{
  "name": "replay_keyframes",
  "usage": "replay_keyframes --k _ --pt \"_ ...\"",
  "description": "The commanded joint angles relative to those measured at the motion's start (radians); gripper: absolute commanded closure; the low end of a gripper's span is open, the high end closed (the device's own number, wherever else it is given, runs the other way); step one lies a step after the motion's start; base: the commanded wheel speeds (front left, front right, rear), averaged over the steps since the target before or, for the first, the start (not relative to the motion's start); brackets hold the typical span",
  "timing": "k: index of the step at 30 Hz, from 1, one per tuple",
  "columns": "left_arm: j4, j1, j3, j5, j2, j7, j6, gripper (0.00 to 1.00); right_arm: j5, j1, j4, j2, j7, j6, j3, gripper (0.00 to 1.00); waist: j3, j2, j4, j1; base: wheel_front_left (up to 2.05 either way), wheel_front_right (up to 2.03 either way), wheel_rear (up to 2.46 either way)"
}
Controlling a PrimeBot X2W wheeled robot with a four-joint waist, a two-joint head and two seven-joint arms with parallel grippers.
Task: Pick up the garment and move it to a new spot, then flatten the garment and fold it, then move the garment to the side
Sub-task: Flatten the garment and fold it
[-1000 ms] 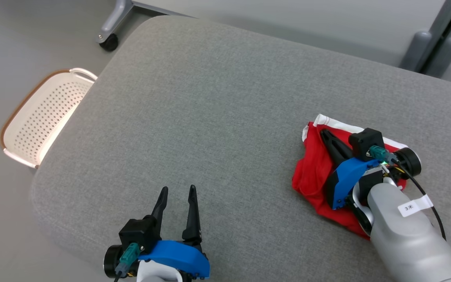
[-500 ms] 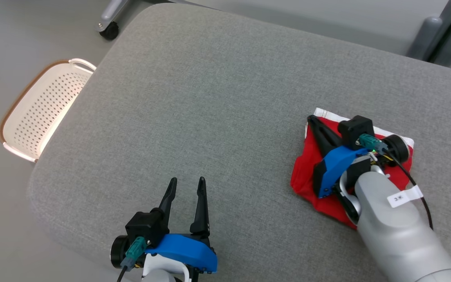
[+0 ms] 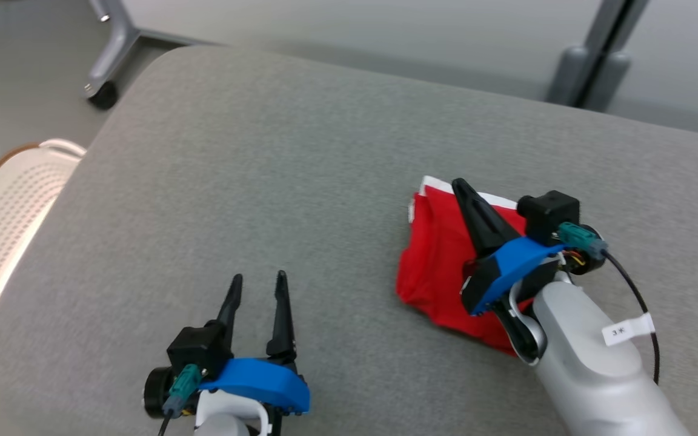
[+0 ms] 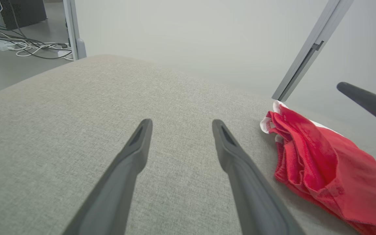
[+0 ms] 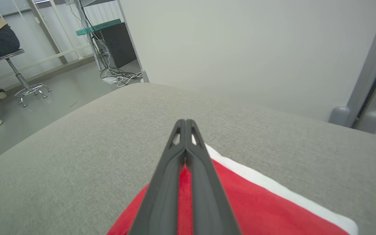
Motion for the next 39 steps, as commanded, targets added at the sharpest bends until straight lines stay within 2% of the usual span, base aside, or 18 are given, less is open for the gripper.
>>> replay_keyframes --k 1,2,3,4,5,6,11,17,23,32,39 --pt "0.003 0.008 0.02 0.01 0.0 -0.002 -0.005 0.0 0.004 0.029 -0.013 -0.014 -0.003 0.0 -0.018 1.0 -0.052 0.0 -0.067 0.0001 0.0 0.0 0.0" --pt "0.004 0.013 0.035 0.015 0.0 -0.002 -0.005 0.0 0.007 0.042 -0.018 -0.02 -0.003 0.0 -0.036 1.0 -0.061 0.0 -0.089 0.0001 0.0 0.0 0.0" --pt "0.007 0.015 0.042 0.018 0.0 -0.002 -0.008 0.0 0.008 0.056 -0.024 -0.029 -0.003 0.0 -0.054 0.95 -0.067 0.0 -0.107 0.0001 0.0 0.0 0.0" --pt "0.01 0.017 0.054 0.025 0.0 -0.002 -0.009 0.0 0.002 0.069 -0.029 -0.035 -0.003 0.0 -0.068 0.6 -0.073 0.0 -0.13 0.0001 0.0 0.0 0.0" --pt "0.012 0.018 0.067 0.028 0.0 -0.002 -0.013 0.0 -0.001 0.082 -0.032 -0.041 -0.003 0.0 -0.085 0.35 -0.077 0.0 -0.148 0.0001 0.0 0.0 0.0" --pt "0.014 0.019 0.078 0.035 0.0 -0.002 -0.017 0.0 -0.007 0.099 -0.034 -0.048 -0.003 0.0 -0.102 0.0 -0.082 0.0 -0.168 0.0001 0.0 0.0 0.0" --pt "0.02 0.037 0.13 0.061 0.0 -0.002 -0.024 0.0 -0.047 0.181 -0.062 -0.076 -0.003 0.0 -0.209 0.0 -0.104 0.0 -0.255 0.0001 0.0 0.0 0.0" --pt "0.038 0.063 0.183 0.108 0.0 -0.002 -0.021 0.0 -0.105 0.292 -0.126 -0.052 -0.003 0.0 -0.307 0.0 -0.14 0.0 -0.337 0.0001 0.0 0.0 0.0" --pt "0.041 0.106 0.24 0.141 0.0 -0.002 -0.027 0.0 -0.145 0.372 -0.177 -0.012 -0.003 0.0 -0.344 0.0 -0.172 0.0 -0.394 0.0001 0.0 0.0 0.0" --pt "0.07 0.138 0.266 0.163 0.0 -0.002 -0.042 0.0 -0.107 0.443 -0.181 0.005 -0.003 0.0 -0.306 0.0 -0.192 0.0 -0.407 0.0001 0.0 0.0 0.0" --pt "0.073 0.116 0.243 0.154 0.0 -0.002 -0.045 0.0 -0.083 0.427 -0.161 0.005 -0.003 0.0 -0.28 0.0 -0.173 0.0 -0.368 0.0001 0.0 0.0 0.0"
